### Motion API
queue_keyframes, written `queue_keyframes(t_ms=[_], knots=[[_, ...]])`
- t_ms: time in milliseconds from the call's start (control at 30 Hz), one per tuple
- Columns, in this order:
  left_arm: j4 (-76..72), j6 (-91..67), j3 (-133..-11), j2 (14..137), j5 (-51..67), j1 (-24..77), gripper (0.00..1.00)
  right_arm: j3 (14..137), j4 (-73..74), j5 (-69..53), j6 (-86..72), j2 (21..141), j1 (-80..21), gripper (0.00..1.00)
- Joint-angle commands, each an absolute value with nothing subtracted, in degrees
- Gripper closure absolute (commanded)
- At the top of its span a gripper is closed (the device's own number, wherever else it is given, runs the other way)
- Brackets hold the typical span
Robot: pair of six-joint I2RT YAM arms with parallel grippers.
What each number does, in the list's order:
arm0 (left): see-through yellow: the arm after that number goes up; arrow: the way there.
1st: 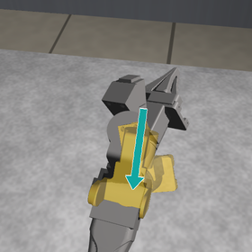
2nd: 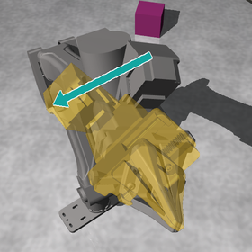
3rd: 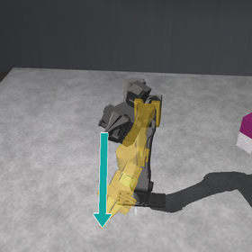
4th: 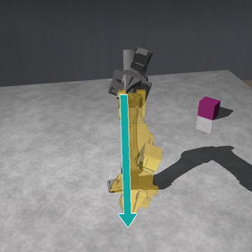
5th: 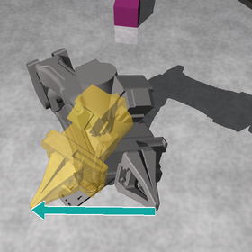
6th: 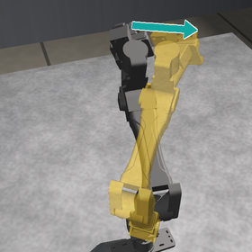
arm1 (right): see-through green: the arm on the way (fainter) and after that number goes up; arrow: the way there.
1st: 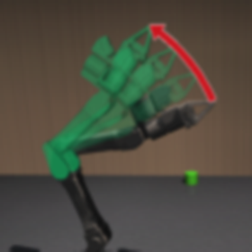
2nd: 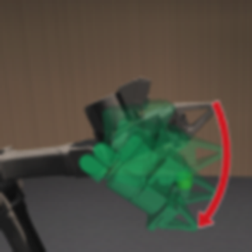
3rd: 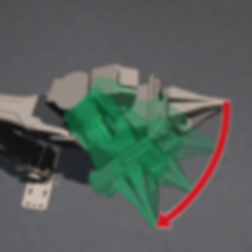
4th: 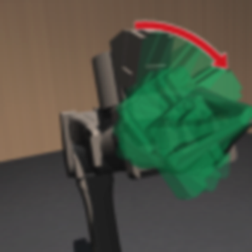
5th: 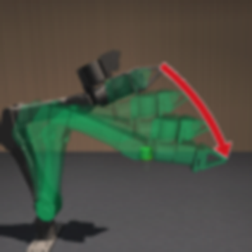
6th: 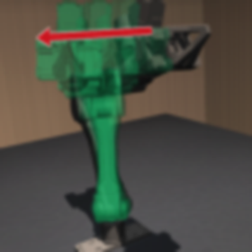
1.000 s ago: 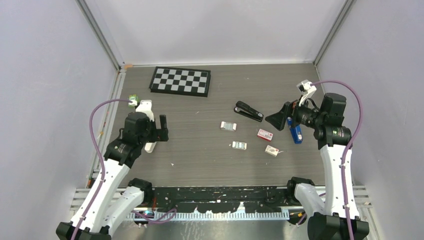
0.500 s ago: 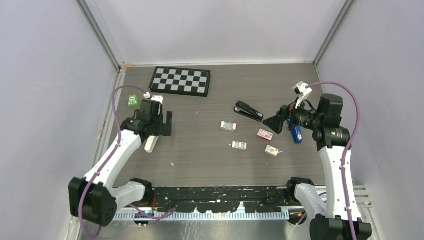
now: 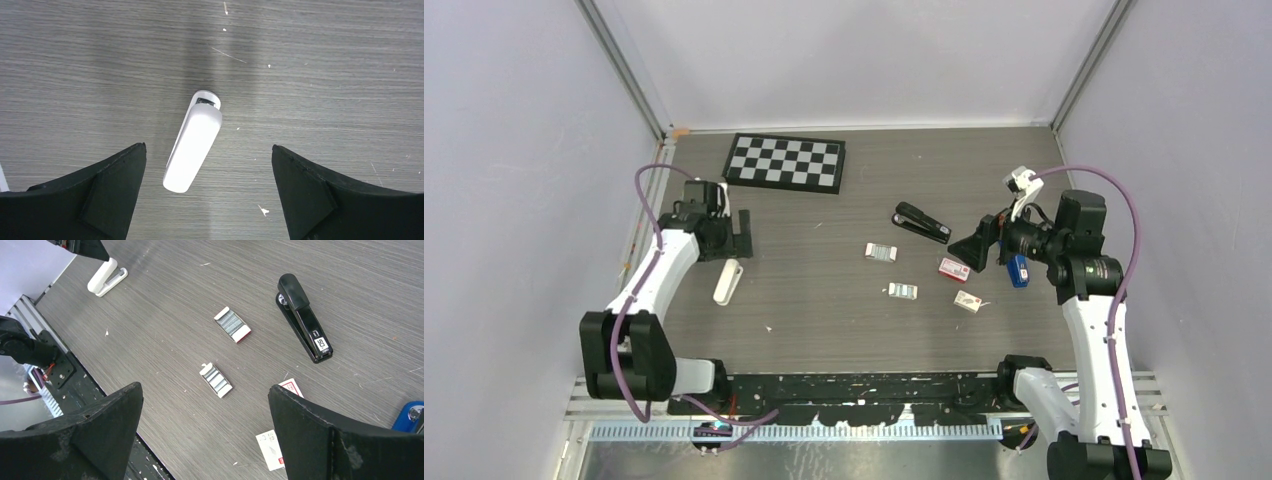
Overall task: Unload the staples from the stapler
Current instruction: Pick up the stapler from the center of the board.
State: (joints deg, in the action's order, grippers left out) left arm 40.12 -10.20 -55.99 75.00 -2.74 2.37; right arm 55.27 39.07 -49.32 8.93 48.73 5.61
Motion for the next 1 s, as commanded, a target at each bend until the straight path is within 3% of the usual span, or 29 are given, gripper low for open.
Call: queue_keyframes(t_ms=[0, 400, 567, 733, 967], knots=[[39.67, -7.93, -56.69, 76.8, -1.4, 2.27, 0.04, 55.54, 38.06, -47.93, 9.87, 47.05, 5.14, 0.01], [39.06, -1.1, -56.13, 80.12, 5.3, 0.27, 0.08, 55.37, 38.01, -47.28, 10.02, 46.2, 4.04, 0.0], [38.83, -0.36, -55.95, 81.52, 4.86, -1.67, 0.13, 55.28, 37.96, -47.37, 10.03, 45.53, 3.71, 0.0], [39.25, -0.26, -56.58, 83.41, 4.87, -2.0, 0.27, 55.28, 37.87, -47.39, 10.02, 45.32, 3.43, 0.0], [39.14, -0.26, -56.69, 84.81, 5.48, -2.02, 0.33, 55.19, 37.79, -47.3, 9.98, 45.14, 3.27, 0.01]])
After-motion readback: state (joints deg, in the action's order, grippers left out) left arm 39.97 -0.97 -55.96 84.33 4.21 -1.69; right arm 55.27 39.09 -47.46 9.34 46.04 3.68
